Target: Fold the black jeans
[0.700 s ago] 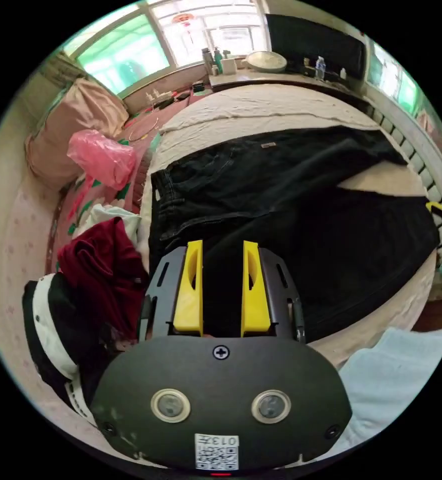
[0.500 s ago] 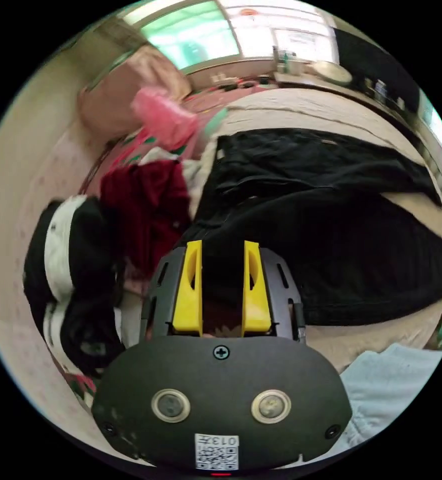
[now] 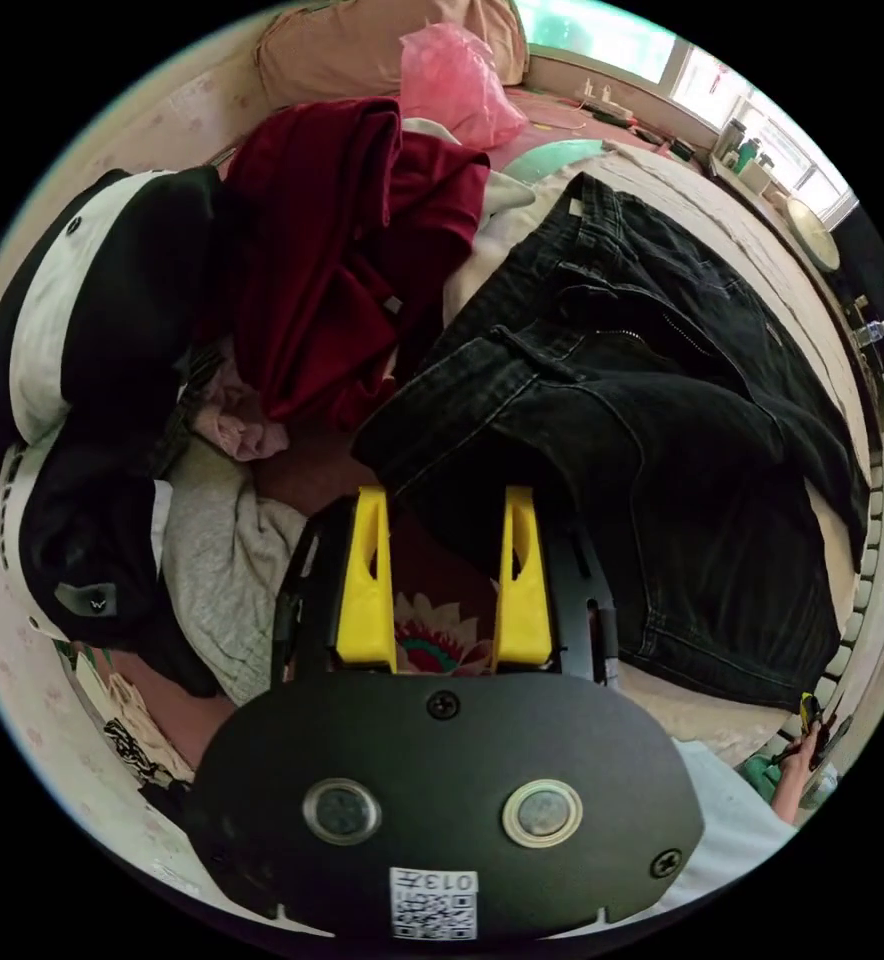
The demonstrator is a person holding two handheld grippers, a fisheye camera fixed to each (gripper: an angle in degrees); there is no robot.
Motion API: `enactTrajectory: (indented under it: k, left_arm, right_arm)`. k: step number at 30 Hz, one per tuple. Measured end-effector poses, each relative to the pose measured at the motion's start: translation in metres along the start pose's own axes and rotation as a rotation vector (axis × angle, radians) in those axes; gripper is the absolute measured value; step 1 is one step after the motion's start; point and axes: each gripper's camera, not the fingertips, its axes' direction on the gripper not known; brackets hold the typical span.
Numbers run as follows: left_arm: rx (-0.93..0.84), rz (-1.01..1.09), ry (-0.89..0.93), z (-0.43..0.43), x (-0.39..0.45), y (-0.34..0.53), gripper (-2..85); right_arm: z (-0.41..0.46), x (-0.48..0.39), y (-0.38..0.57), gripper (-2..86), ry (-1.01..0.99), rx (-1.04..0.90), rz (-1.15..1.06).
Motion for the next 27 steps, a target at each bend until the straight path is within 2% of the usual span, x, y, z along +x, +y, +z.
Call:
enactTrajectory:
  k: [3,9,14,18,21,24,27]
  left_arm:
    - [0.018,0.029,-0.005,-0.007,0.002,-0.009,7.0]
    - [0.084,0.068,0.105,-0.035,-0.023,-0.007,2.0]
    - [0.121,0.103,0.181,-0.057,-0.047,0.001,1.6]
    - [0.018,0.082,0.17,-0.004,-0.059,-0.001,3.8]
    - [-0.049,0.06,0.176,0.015,-0.074,0.002,8.7]
    - [0.073,0.079,0.165,-0.015,-0.09,0.011,9.6]
    - [0.243,0.134,0.047,-0.045,-0.073,-0.001,8.7]
  right_arm:
    - [-0.007,-0.016,-0.002,0.9,0.054,0.023,-0.061]
    - [-0.059,-0.011,0.01,0.0,0.005,0.147,-0.112]
    - [-0.099,-0.004,0.037,0.1,0.029,0.211,-0.122]
    - [-0.056,-0.002,0.043,0.9,0.1,0.11,-0.129]
    - [-0.023,-0.006,0.043,3.1,0.139,0.036,-0.168]
    - [-0.045,0.004,0.046,6.4,0.15,0.146,-0.1]
    - [-0.064,-0.005,0.042,7.1,0.101,0.222,-0.1]
